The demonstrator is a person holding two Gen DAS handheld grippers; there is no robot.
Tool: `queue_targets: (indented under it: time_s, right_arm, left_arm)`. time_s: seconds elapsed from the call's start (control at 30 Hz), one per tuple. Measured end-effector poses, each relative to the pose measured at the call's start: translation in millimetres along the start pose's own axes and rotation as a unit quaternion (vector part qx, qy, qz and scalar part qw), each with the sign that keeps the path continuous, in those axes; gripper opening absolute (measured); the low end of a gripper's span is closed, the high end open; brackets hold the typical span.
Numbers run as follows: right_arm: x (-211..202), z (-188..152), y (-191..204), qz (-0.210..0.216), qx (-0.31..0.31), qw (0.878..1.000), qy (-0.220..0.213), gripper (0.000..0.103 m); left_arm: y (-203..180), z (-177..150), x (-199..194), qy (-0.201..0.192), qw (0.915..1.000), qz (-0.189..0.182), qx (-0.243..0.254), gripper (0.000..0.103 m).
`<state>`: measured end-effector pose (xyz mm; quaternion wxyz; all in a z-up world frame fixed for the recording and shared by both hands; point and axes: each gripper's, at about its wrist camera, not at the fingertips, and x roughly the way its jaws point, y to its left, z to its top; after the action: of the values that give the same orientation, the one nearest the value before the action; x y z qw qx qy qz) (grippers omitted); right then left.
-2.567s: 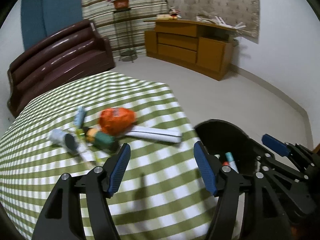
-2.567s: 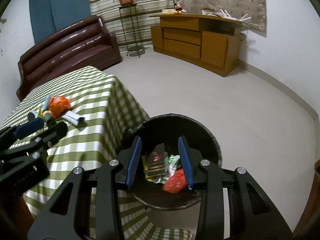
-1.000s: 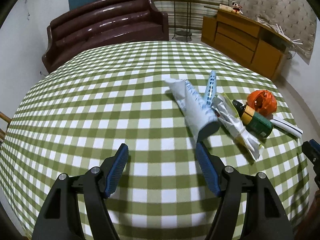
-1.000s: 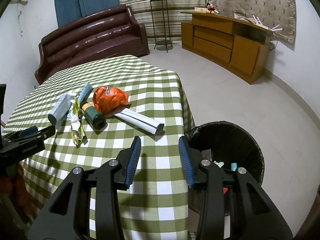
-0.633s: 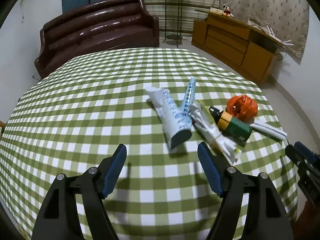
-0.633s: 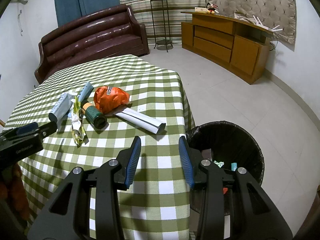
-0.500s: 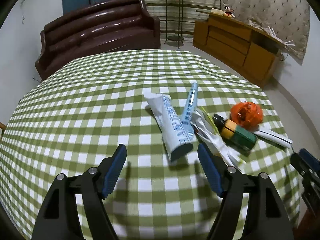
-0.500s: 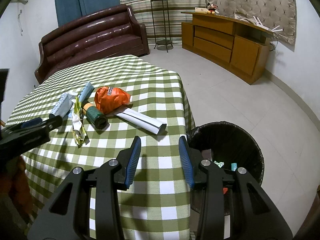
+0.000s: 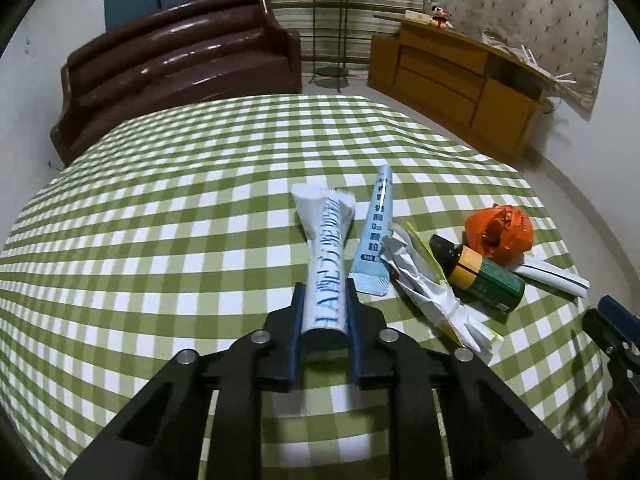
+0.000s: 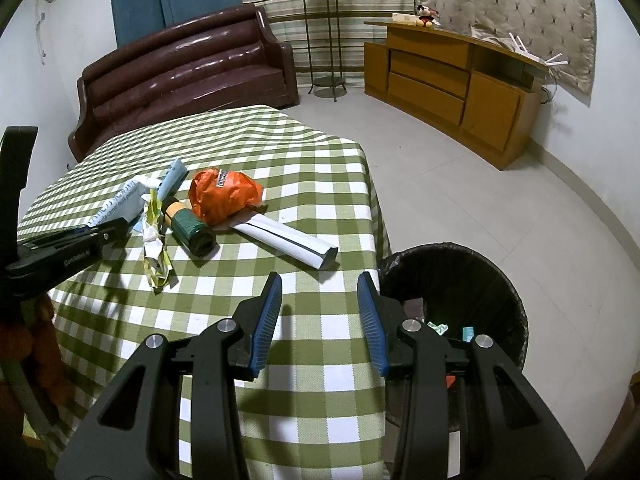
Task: Collect trash
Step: 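Grasp the large white tube with blue text with the left gripper, then grasp the crumpled silver-white wrapper with the right gripper while left holds tube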
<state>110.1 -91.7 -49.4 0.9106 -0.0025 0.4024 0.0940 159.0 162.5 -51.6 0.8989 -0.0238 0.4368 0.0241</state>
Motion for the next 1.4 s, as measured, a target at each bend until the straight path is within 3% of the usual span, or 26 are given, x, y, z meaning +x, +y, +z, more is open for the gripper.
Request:
queue_targets:
  time_s: [0.37, 0.9, 1.07, 1.4]
  right_arm:
    - [1, 5, 22, 0.007, -0.018, 1.000, -0.001, 0.038]
    - [9, 7, 100, 0.058, -0.089, 0.994, 0.005, 0.037]
    - [15, 10, 114, 0.063, -0.102, 0.993, 0.014, 0.032]
    - [37, 19, 135, 0.053, -0.115, 0.991, 0.037, 0.031]
  left_arm:
    - [14, -20, -12, -0.006, 1.0000, -0.005, 0.000, 0.011]
    - [71, -44, -39, -0.010, 0.9993, 0.025, -0.027, 0.011]
    - [88, -49, -43, -0.012, 0.9988, 0.030, -0.037, 0.011]
    - [114, -56, -44, -0.013, 0.9982, 0.033, -0.049, 0.011]
